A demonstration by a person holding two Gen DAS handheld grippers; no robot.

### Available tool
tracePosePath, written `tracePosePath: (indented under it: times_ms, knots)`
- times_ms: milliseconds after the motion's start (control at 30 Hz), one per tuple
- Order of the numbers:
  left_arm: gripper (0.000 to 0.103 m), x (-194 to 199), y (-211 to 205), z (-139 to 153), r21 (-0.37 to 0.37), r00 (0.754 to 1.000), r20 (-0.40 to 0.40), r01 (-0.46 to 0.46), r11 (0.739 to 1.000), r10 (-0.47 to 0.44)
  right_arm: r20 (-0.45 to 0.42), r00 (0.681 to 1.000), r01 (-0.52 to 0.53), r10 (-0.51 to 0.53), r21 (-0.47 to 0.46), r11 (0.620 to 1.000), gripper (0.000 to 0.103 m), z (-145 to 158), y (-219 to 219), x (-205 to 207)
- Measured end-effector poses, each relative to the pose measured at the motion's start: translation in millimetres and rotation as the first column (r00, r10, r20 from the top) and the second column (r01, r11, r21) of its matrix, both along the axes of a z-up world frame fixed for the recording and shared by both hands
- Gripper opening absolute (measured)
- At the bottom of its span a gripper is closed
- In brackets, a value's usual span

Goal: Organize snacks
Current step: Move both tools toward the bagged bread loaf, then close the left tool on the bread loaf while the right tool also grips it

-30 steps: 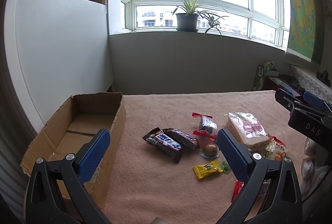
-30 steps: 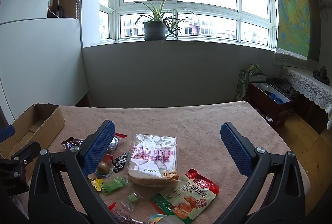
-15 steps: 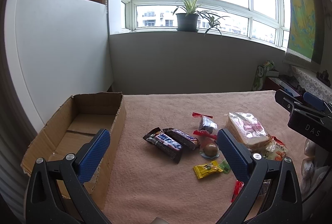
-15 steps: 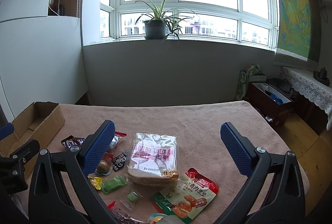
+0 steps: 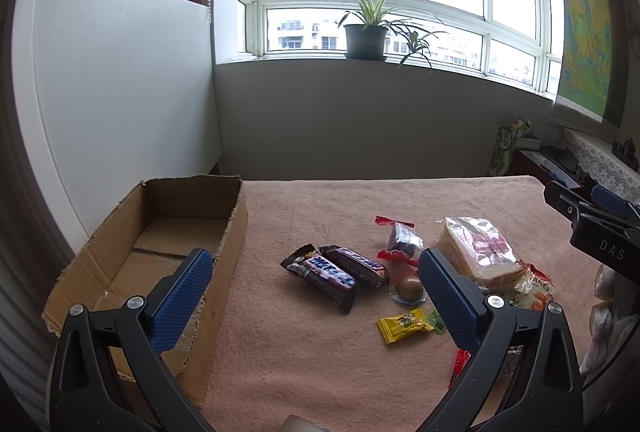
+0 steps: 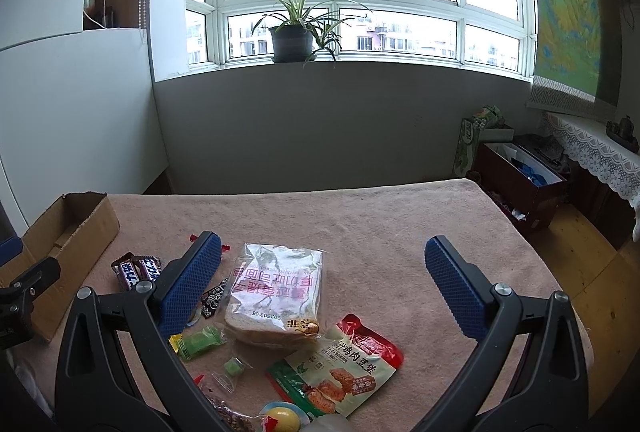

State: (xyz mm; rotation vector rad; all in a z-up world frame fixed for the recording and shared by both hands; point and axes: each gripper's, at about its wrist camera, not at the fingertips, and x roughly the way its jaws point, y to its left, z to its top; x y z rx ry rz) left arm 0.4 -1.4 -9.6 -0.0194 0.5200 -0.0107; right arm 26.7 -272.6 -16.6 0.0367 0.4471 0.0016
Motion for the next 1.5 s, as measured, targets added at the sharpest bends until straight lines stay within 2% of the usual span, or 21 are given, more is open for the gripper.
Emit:
tracePosePath:
  times_ms: [233,467,567,633,700,767,833,900,1000,1200,1400,1500]
  knots:
    - [0.103,3,7,-1,-0.029,1.0,-0.012,-0.003,1.0,0.003,-0.065,0.996,-0.051,0.058,0.103,0.993,0.103,-9,-22,11]
    - [0.102,12,-10,-9,-0.067,0.996,-0.058,0.071,0.995,-0.075,-0.156,0.974,-0.124,0.165,0.242,0.962,0.103,-32,-32,30]
    - [0.101,17,-20,-13,-0.098,0.989,-0.084,0.117,0.988,-0.126,-0.186,0.958,-0.157,0.22,0.305,0.939,0.103,-42,-36,40]
    - [0.096,22,-26,-18,-0.145,0.979,-0.115,0.149,0.978,-0.166,-0.204,0.944,-0.172,0.261,0.369,0.913,0.103,-49,-40,47]
    - [0.095,27,-32,-21,-0.186,0.97,-0.14,0.171,0.967,-0.199,-0.215,0.928,-0.187,0.303,0.434,0.881,0.094,-57,-43,54]
    - [0.09,32,-39,-25,-0.216,0.96,-0.157,0.195,0.957,-0.231,-0.225,0.916,-0.192,0.333,0.481,0.855,0.092,-63,-44,61]
    - [0.086,37,-47,-29,-0.244,0.948,-0.176,0.217,0.945,-0.264,-0.233,0.91,-0.193,0.343,0.492,0.849,0.09,-66,-44,66]
    - [0.085,42,-54,-34,-0.277,0.936,-0.197,0.233,0.932,-0.292,-0.239,0.9,-0.21,0.364,0.493,0.844,0.077,-68,-41,69]
    - [0.074,49,-65,-40,-0.308,0.912,-0.225,0.267,0.913,-0.342,-0.256,0.878,-0.228,0.404,0.519,0.824,0.068,-74,-37,73]
    - [0.066,56,-83,-44,-0.333,0.882,-0.255,0.306,0.892,-0.397,-0.292,0.864,-0.227,0.409,0.5,0.836,0.063,-82,-34,75]
    - [0.058,63,-88,-55,-0.348,0.86,-0.294,0.31,0.885,-0.417,-0.313,0.85,-0.212,0.424,0.532,0.82,0.059,-91,-42,77]
    - [0.05,65,-87,-57,-0.358,0.854,-0.301,0.311,0.88,-0.425,-0.33,0.839,-0.211,0.434,0.537,0.817,0.059,-95,-40,81]
